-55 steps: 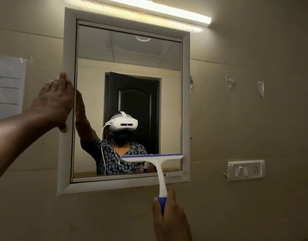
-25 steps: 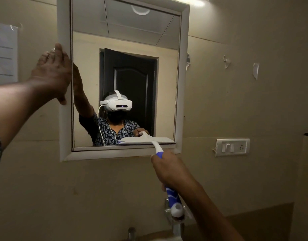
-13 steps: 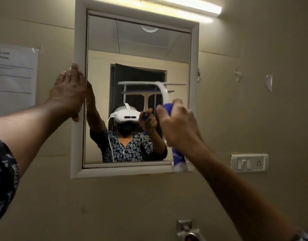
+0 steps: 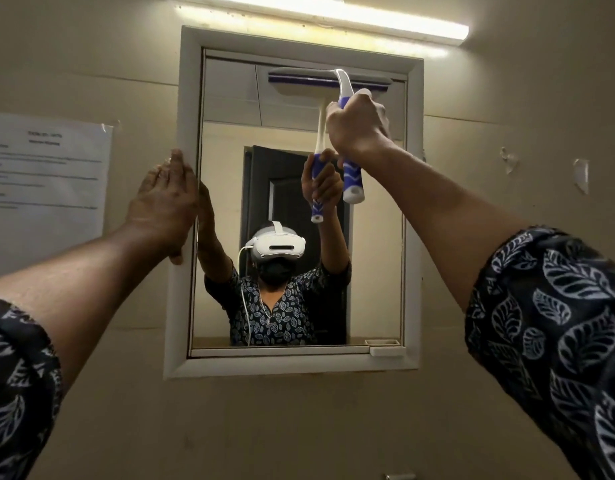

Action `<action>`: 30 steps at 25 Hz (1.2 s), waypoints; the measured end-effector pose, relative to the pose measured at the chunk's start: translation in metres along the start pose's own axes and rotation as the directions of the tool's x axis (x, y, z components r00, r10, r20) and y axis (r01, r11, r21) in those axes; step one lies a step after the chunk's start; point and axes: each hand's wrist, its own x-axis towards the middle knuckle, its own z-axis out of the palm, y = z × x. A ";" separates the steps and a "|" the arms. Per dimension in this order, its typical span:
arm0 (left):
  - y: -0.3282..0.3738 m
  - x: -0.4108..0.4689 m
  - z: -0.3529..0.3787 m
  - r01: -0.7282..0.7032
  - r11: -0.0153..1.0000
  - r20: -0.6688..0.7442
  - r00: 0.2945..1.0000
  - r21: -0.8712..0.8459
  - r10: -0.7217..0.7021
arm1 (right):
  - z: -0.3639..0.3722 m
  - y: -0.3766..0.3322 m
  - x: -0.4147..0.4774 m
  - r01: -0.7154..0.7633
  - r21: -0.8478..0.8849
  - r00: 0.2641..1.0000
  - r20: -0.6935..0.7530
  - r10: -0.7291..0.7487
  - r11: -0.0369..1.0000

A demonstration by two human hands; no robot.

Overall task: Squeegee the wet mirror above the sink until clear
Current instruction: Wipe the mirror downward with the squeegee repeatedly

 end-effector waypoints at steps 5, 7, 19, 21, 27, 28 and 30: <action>-0.002 0.000 0.000 -0.004 1.000 -0.009 1.000 -0.028 0.004 | -0.007 -0.001 -0.011 -0.018 -0.066 0.996 0.081 0.023 0.998; -0.003 0.000 0.002 -0.008 0.999 -0.030 1.000 -0.045 0.007 | -0.011 0.002 -0.033 -0.027 -0.052 0.990 0.140 0.034 0.998; -0.004 0.003 0.002 -0.007 1.000 -0.036 0.999 -0.018 0.007 | -0.007 0.090 -0.277 -0.260 -0.069 0.855 0.447 0.263 0.963; -0.003 0.002 0.001 -0.007 1.000 -0.021 1.000 -0.007 0.006 | -0.008 0.096 -0.300 -0.323 -0.119 0.802 0.492 0.338 0.939; -0.002 0.000 -0.001 -0.009 1.000 -0.015 1.000 0.000 0.009 | -0.010 0.101 -0.327 -0.341 -0.257 0.731 0.532 0.427 0.904; -0.002 -0.001 -0.001 -0.007 1.000 -0.013 1.000 0.000 0.007 | -0.010 0.102 -0.328 -0.335 -0.268 0.729 0.533 0.429 0.903; -0.003 -0.002 -0.002 -0.009 1.000 -0.013 1.000 -0.005 0.009 | -0.011 0.100 -0.327 -0.344 -0.272 0.716 0.544 0.438 0.899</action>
